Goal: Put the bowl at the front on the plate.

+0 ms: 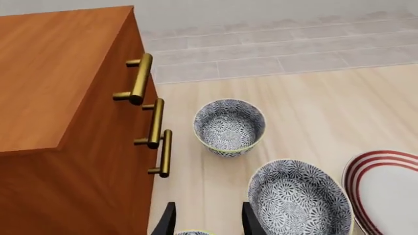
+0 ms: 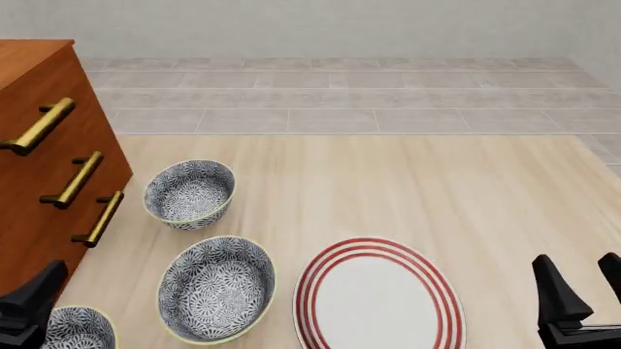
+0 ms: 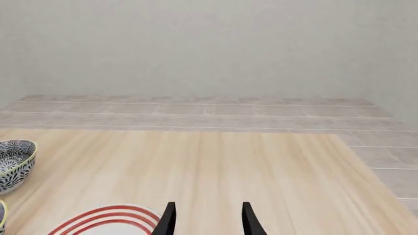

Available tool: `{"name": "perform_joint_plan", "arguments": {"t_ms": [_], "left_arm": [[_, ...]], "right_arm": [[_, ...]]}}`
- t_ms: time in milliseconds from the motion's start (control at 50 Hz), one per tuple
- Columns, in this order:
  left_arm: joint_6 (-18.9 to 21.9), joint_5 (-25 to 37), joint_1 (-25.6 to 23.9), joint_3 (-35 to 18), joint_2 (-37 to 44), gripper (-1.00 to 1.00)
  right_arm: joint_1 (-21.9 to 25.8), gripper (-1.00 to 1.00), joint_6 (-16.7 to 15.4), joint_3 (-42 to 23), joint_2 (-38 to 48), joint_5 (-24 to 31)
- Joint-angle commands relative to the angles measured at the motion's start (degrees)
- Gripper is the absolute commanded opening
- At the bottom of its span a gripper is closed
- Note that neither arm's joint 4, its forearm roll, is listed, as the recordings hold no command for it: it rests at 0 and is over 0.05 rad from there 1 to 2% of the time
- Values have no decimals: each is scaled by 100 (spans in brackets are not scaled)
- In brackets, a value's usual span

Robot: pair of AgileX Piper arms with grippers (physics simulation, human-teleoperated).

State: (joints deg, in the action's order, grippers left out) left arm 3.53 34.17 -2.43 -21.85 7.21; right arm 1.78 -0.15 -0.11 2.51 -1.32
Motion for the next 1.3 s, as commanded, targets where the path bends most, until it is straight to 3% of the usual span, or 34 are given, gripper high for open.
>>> {"name": "perform_joint_plan", "arguments": {"t_ms": [20, 580, 700, 1300], "left_arm": [[-7, 556, 127, 75, -80, 100], [-347, 733, -43, 340, 165, 100], [-713, 681, -404, 402, 434, 100], [-806, 783, -342, 568, 678, 100]], "right_arm": [[12, 100, -15, 2, -9, 3], [-4, 100, -8, 3, 55, -35], [0, 100, -9, 4, 101, -62], [17, 100, 5, 7, 114, -88]]}}
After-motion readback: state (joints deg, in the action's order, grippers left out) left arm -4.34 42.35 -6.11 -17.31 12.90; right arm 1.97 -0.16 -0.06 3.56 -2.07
